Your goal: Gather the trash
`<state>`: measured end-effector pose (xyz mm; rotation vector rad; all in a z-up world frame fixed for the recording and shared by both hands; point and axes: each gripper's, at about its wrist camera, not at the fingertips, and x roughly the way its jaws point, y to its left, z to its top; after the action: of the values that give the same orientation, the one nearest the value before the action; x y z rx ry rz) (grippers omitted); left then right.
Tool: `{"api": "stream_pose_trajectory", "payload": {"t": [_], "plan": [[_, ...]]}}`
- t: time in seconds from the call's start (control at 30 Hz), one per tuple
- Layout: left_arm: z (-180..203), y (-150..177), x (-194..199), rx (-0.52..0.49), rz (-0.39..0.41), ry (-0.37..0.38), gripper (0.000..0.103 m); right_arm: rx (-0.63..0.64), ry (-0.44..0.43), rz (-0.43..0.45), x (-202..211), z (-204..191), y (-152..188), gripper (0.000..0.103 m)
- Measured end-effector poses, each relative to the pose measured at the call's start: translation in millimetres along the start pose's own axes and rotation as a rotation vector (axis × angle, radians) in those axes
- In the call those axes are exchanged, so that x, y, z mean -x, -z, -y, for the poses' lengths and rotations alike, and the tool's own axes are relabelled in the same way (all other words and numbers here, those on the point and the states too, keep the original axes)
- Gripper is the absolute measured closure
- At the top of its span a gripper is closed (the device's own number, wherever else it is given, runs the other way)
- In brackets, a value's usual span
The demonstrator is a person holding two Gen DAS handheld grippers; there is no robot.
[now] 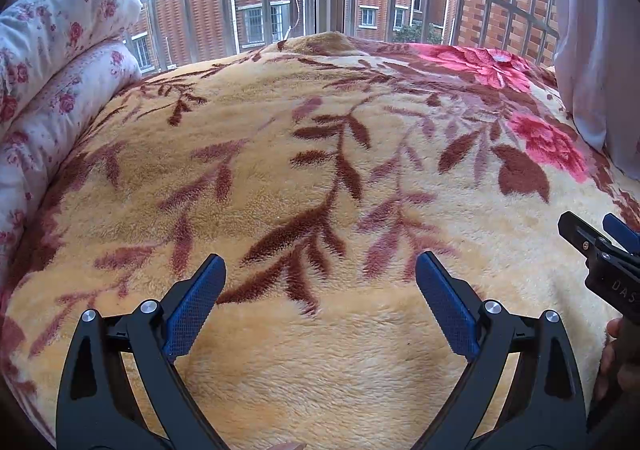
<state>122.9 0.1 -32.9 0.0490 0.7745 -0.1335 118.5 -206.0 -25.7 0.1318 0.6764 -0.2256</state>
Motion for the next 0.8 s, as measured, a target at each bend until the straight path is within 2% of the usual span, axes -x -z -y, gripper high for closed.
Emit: {"api": "stream_pose_trajectory", "payload": {"t": [0.47,0.8], "plan": [[-2.9,-0.2,-0.6,0.017,-0.006,0.012,0.01,-0.006,-0.003,-0.017,-4.0,1.2,0.6,0.005],[-2.5,0.0,1.5,0.007,0.013,-0.008,0.01,-0.012,-0.012,-0.026,-6.4,3.5,0.2,0.005]]}}
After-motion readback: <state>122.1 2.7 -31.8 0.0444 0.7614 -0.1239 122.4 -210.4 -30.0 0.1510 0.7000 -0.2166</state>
